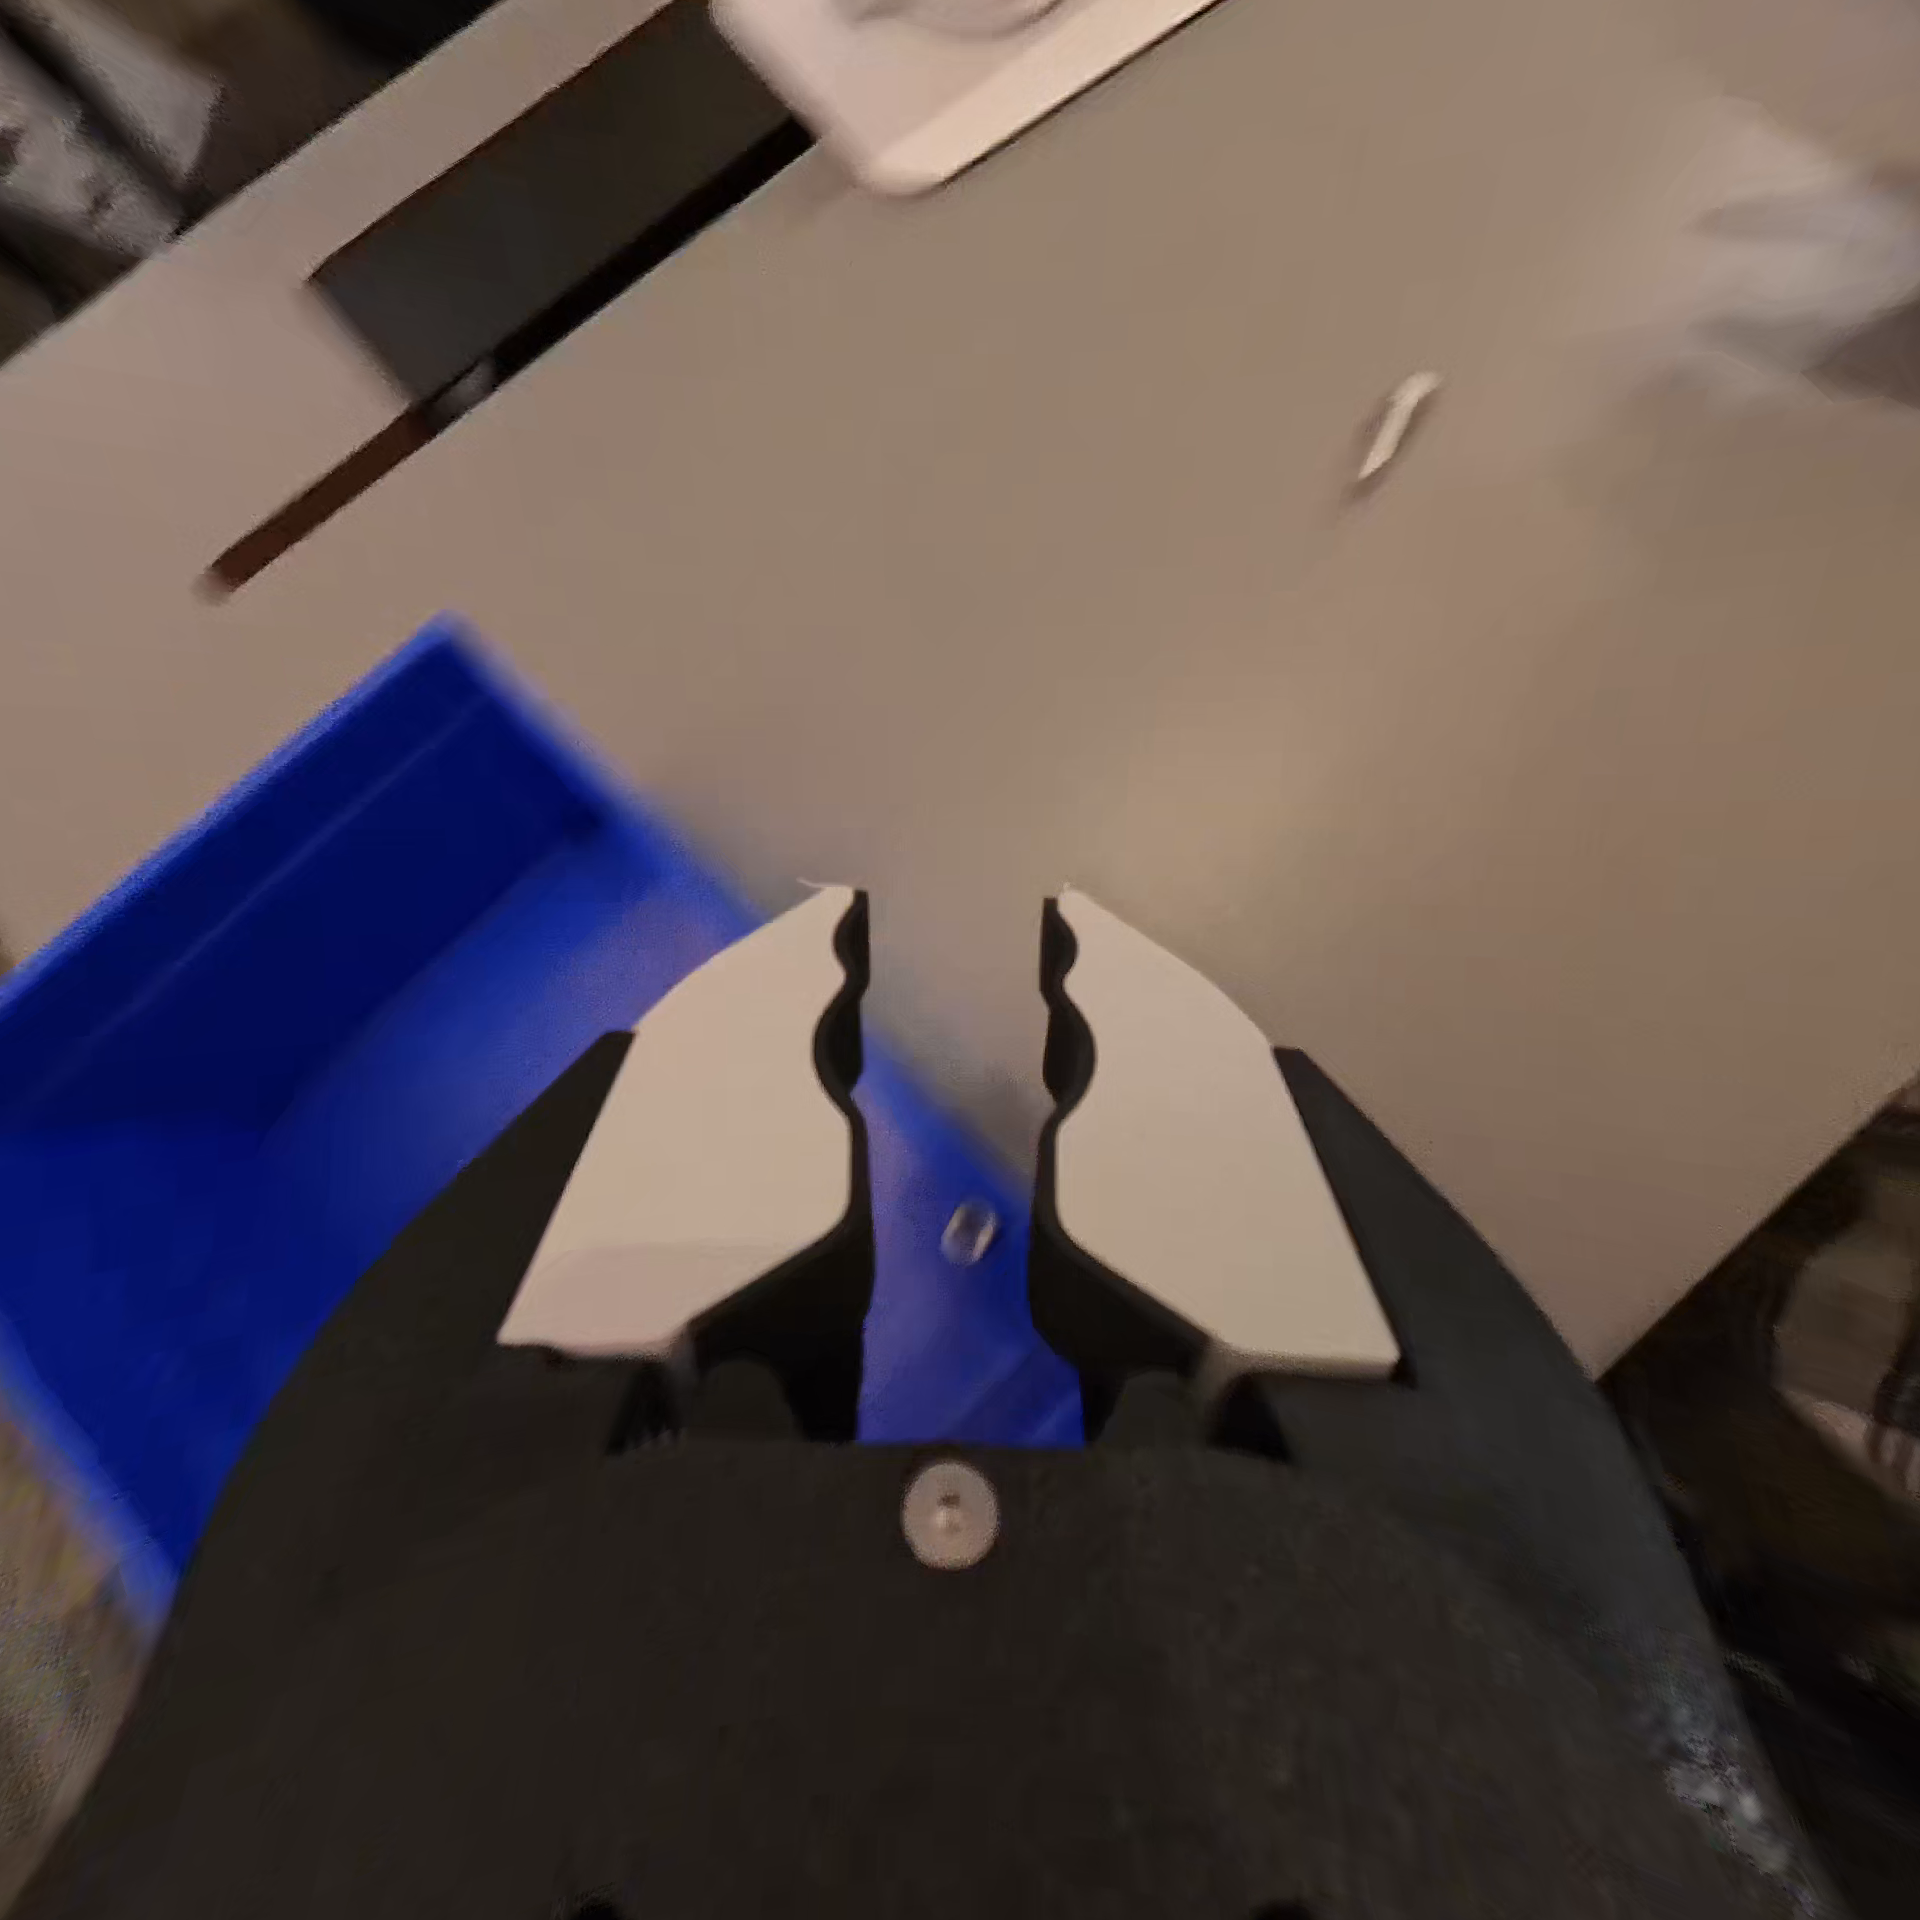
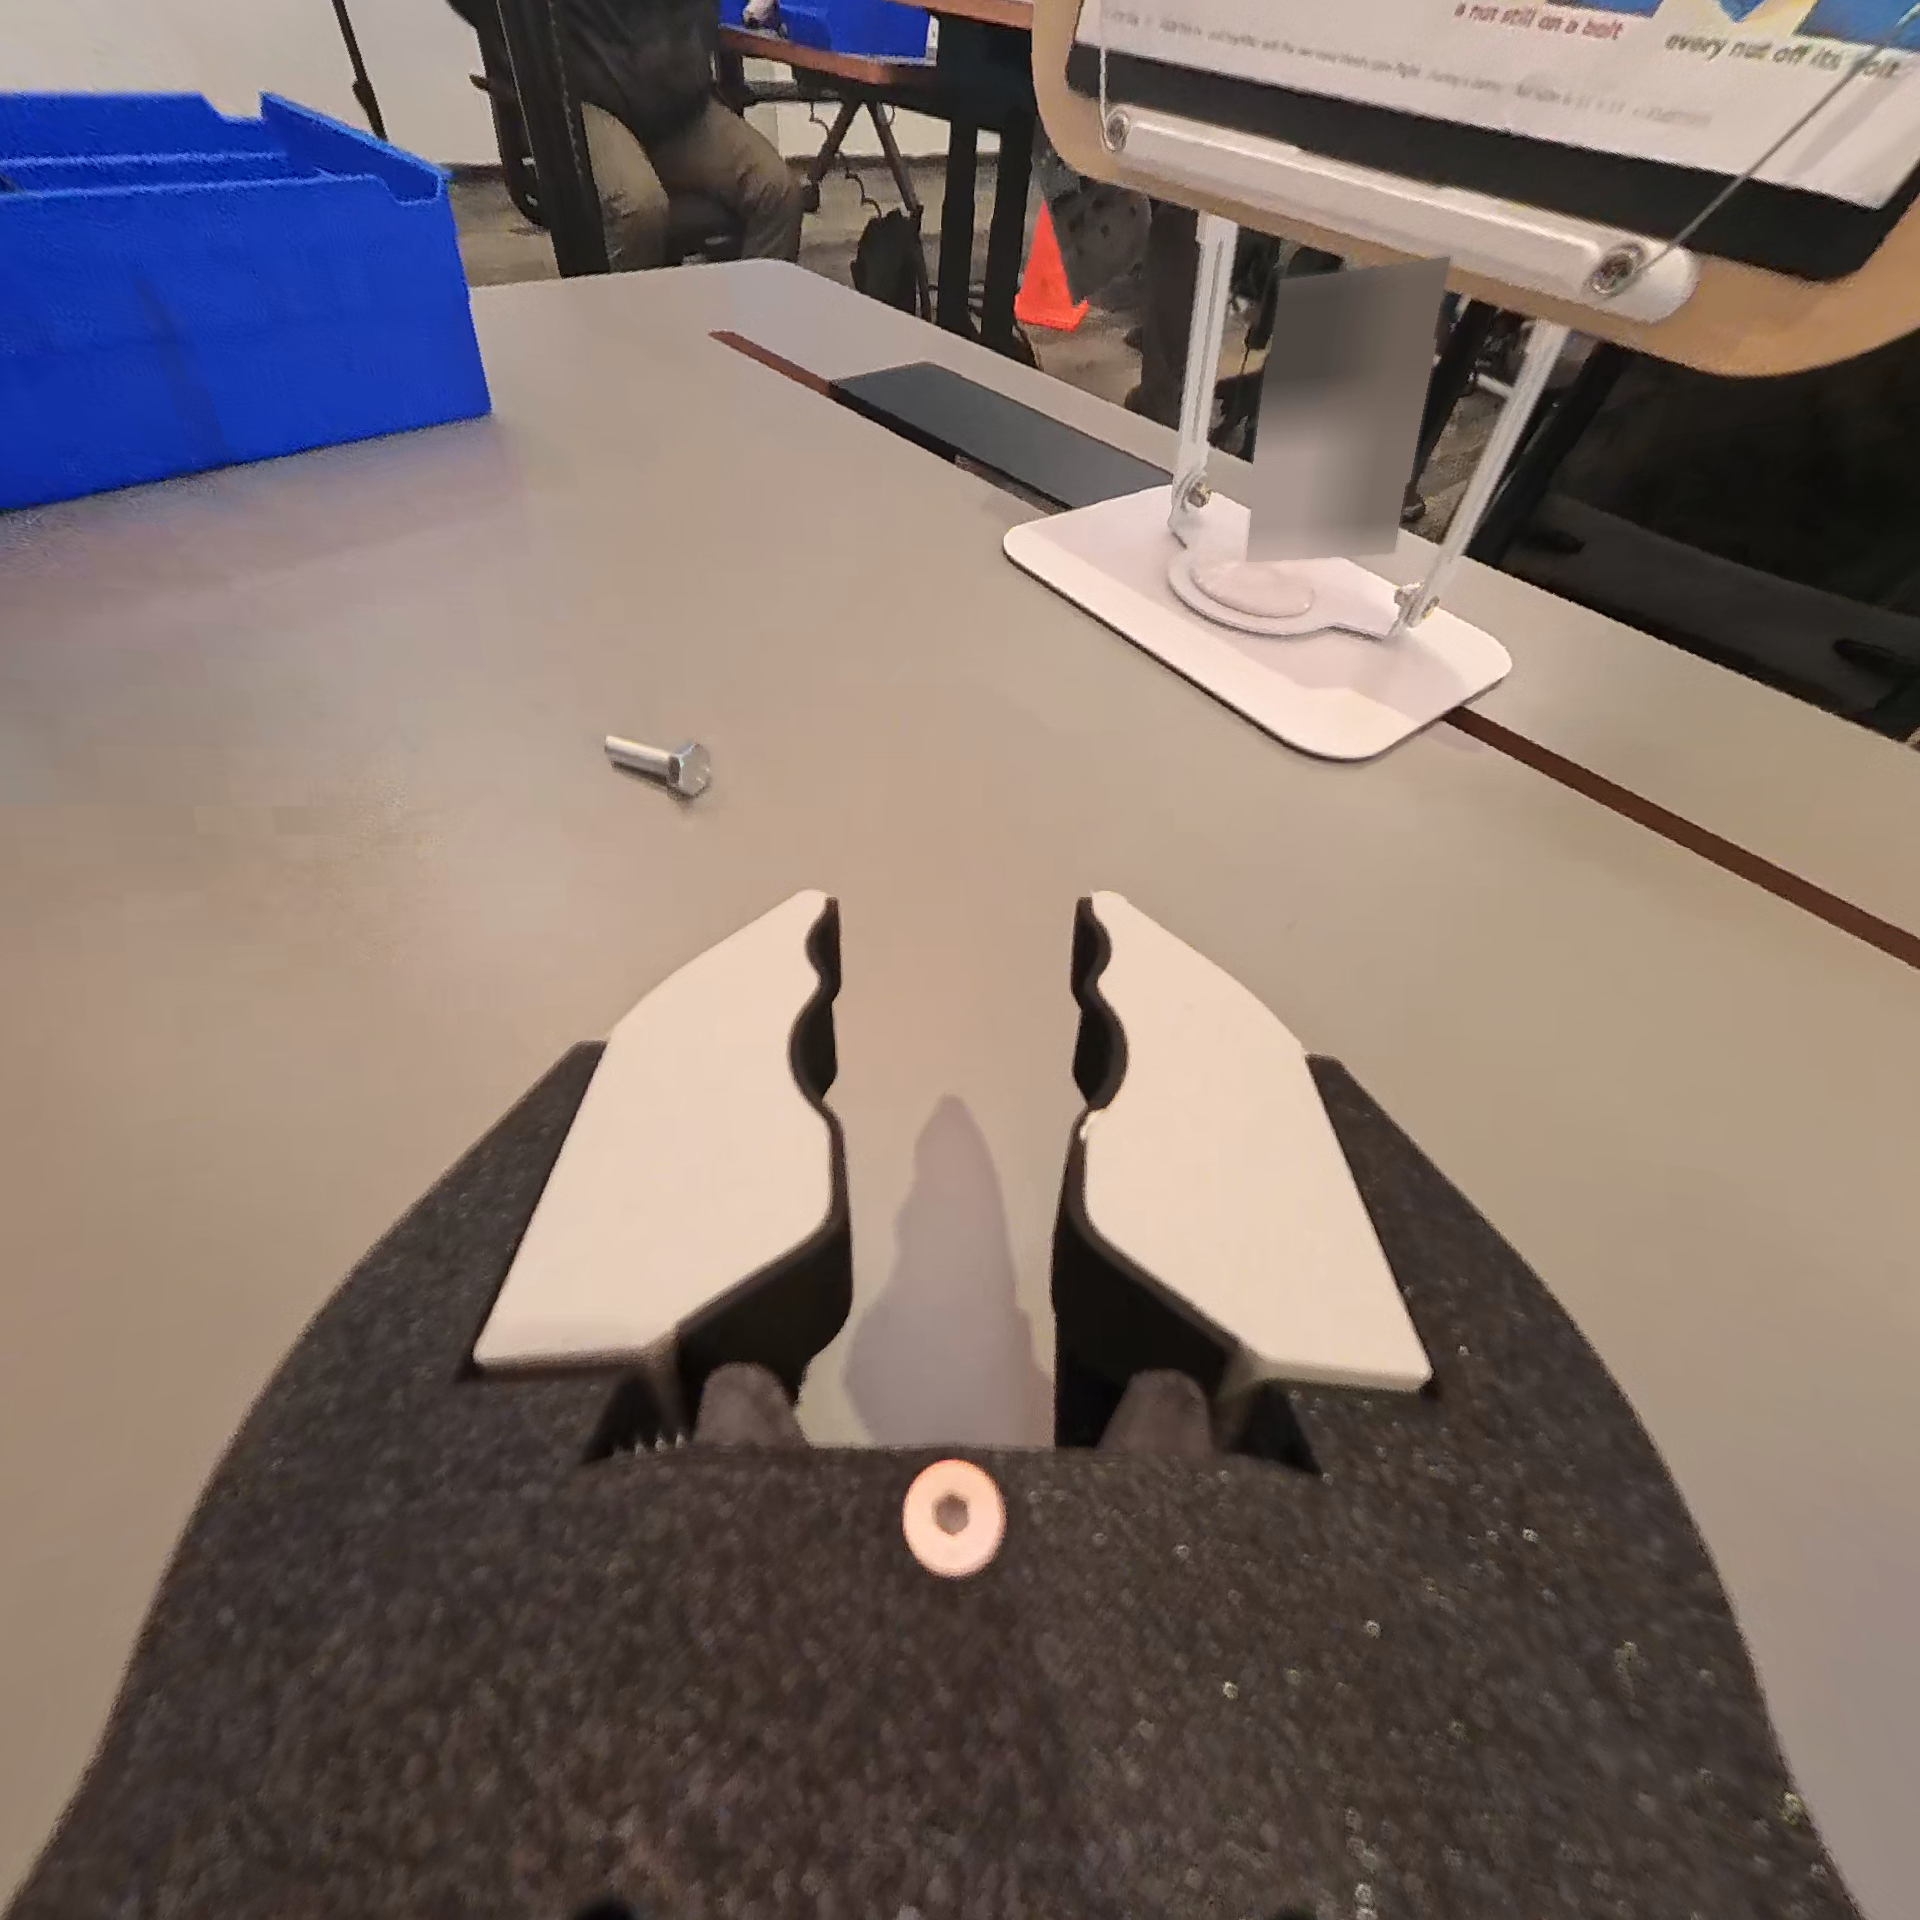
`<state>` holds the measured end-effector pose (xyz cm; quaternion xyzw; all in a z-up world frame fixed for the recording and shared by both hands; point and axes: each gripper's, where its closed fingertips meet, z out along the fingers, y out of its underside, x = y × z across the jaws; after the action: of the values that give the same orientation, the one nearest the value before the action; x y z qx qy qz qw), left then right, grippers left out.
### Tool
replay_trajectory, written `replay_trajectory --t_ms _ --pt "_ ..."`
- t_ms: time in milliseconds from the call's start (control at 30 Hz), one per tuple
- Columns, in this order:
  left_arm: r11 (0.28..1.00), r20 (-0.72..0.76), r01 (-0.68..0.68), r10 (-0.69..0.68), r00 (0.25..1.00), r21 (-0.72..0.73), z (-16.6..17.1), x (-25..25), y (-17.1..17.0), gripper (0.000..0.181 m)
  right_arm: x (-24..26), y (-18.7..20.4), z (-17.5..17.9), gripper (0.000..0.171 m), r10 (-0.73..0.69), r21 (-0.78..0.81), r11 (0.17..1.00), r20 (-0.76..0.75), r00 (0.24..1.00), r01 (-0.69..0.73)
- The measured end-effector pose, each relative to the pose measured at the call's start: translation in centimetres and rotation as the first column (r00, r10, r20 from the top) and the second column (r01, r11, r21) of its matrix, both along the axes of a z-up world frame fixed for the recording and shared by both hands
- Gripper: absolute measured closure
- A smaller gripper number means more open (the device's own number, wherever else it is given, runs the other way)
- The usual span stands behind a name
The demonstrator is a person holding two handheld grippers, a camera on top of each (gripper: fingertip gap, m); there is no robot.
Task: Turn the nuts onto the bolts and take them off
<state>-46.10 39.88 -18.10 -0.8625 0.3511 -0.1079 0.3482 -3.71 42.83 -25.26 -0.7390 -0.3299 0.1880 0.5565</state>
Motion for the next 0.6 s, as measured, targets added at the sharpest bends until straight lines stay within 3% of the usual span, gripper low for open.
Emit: replay_trajectory --t_ms 100,200,400,600 --pt "0.992 -0.012 -0.111 0.11 0.994 -0.058 -1.7 -8.4 -2.1 0.157 -1.0 0.7 0.3 0.129 0.008 -0.015 1.0 0.012 1.0 -0.008" --pt "0.991 -0.018 -0.089 0.088 0.996 -0.104 -4.6 -11.7 -3.8 0.16 -2.4 1.3 0.9 0.129 0.025 -0.024 0.999 0.015 1.0 -0.025" --pt "0.969 -0.074 0.144 -0.161 0.984 -0.198 -10.1 -10.9 -4.6 0.158 -5.3 1.7 1.8 0.128 0.058 -0.029 0.998 0.095 0.994 -0.055" --pt "0.913 -0.066 0.347 -0.368 0.927 -0.215 -12.1 -9.2 -4.3 0.157 -6.6 1.6 2.5 0.127 0.062 -0.051 0.997 0.119 0.991 -0.056"
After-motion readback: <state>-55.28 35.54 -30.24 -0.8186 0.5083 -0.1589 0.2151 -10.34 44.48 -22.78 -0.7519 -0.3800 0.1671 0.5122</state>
